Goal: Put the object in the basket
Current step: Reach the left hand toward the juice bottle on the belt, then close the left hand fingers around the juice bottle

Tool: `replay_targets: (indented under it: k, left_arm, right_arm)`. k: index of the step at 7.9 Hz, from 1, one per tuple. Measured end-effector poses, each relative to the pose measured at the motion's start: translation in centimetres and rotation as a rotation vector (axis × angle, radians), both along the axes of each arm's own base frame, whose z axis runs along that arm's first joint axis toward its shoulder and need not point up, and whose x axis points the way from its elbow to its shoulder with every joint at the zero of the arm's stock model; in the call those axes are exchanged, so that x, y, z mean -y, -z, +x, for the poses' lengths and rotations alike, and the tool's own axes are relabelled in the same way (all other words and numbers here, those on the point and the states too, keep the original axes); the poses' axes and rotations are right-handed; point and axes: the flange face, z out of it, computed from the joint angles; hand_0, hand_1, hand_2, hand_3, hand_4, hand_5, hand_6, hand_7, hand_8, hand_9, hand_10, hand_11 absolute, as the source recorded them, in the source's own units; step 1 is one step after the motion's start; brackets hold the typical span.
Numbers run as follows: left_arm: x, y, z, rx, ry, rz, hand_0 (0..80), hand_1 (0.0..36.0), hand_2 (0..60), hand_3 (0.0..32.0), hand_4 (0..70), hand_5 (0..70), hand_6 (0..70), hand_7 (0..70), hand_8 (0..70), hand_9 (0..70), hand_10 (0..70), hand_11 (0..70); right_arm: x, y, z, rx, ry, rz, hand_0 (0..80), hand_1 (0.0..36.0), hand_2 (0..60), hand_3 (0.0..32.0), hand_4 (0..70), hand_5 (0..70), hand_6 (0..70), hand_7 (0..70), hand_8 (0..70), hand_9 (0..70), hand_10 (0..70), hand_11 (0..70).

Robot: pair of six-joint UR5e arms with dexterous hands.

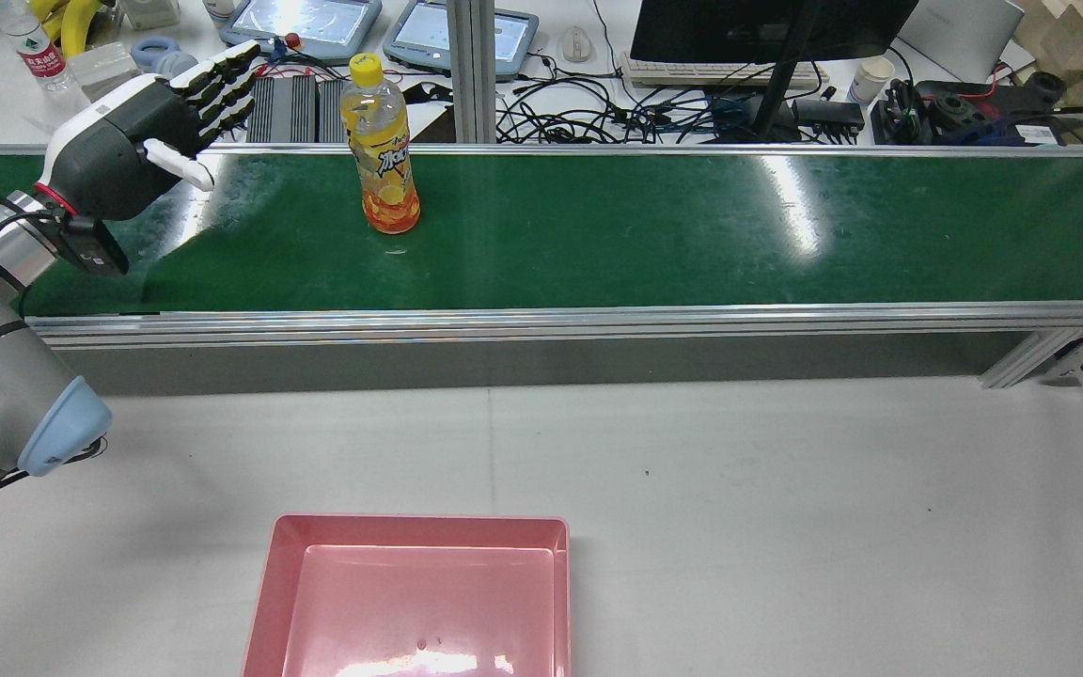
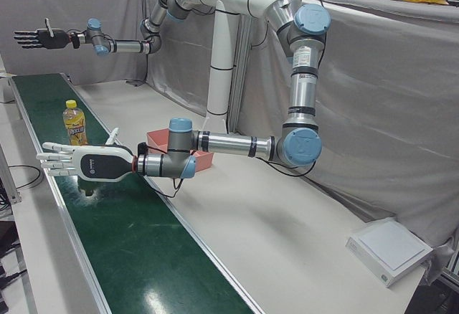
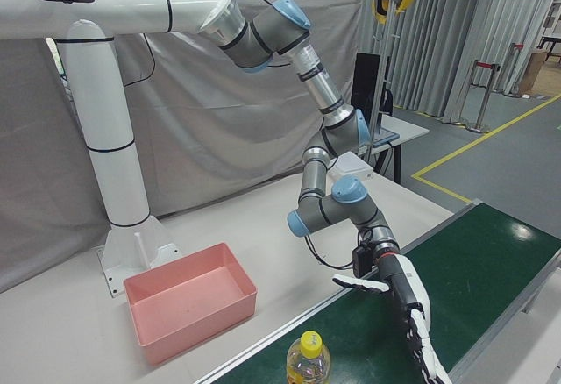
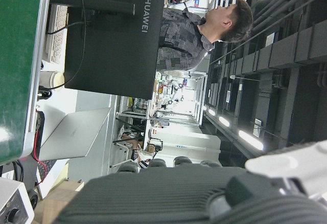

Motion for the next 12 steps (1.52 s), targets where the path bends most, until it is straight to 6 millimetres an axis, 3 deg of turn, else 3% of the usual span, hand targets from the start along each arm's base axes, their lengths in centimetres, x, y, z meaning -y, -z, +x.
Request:
replay_targets:
  k: [3,6,9,10,11,12]
  left_arm:
    - [1.6,2.2,2.9,0.002,-0.017,0.011,56.3,2.5,0.0,1.2,10.0,8.8,0.0,0.0,1.6,2.2,1.8,3.9]
    - [1.2,3.3,4.9,-0.004,-0.043,0.021,57.5,4.1,0.0,0.6,10.6,9.3,0.0,0.0,1.9,2.8,2.4,5.0]
    - [1.3,6.5,6.4,-0.017,-0.062,0.039,57.2,4.0,0.0,0.0,11.1,10.6,0.0,0.0,2.5,3.6,3.0,5.8]
    - [1.1,7.0,7.0,-0.020,-0.070,0.042,55.7,6.0,0.0,0.0,12.6,18.2,0.6,1.4,5.1,7.3,9.0,14.5]
    - [1.0,7.1,7.3,-0.020,-0.073,0.044,62.7,11.5,0.0,0.0,35.3,58.1,15.0,27.0,28.4,41.8,45.8,65.9]
    - [1.0,7.3,7.4,-0.023,-0.073,0.045,78.6,15.4,1.4,0.0,57.9,70.0,54.8,70.0,64.8,70.0,70.0,70.0]
  right_arm:
    - [0.0,0.0,0.0,0.000,-0.001,0.000,0.0,0.0,0.0,0.0,0.0,0.0,0.0,0.0,0.0,0.0,0.0,0.0]
    - [0.0,0.0,0.0,0.001,-0.001,0.000,0.0,0.0,0.0,0.0,0.0,0.0,0.0,0.0,0.0,0.0,0.0,0.0]
    - [0.0,0.0,0.0,0.001,-0.001,0.000,0.0,0.0,0.0,0.0,0.0,0.0,0.0,0.0,0.0,0.0,0.0,0.0]
    - [0.0,0.0,0.0,0.001,-0.001,0.000,0.0,0.0,0.0,0.0,0.0,0.0,0.0,0.0,0.0,0.0,0.0,0.0]
    - [0.0,0.0,0.0,0.001,-0.001,0.000,0.0,0.0,0.0,0.0,0.0,0.0,0.0,0.0,0.0,0.0,0.0,0.0]
    - [0.0,0.0,0.0,0.001,0.000,0.000,0.0,0.0,0.0,0.0,0.0,0.0,0.0,0.0,0.0,0.0,0.0,0.0]
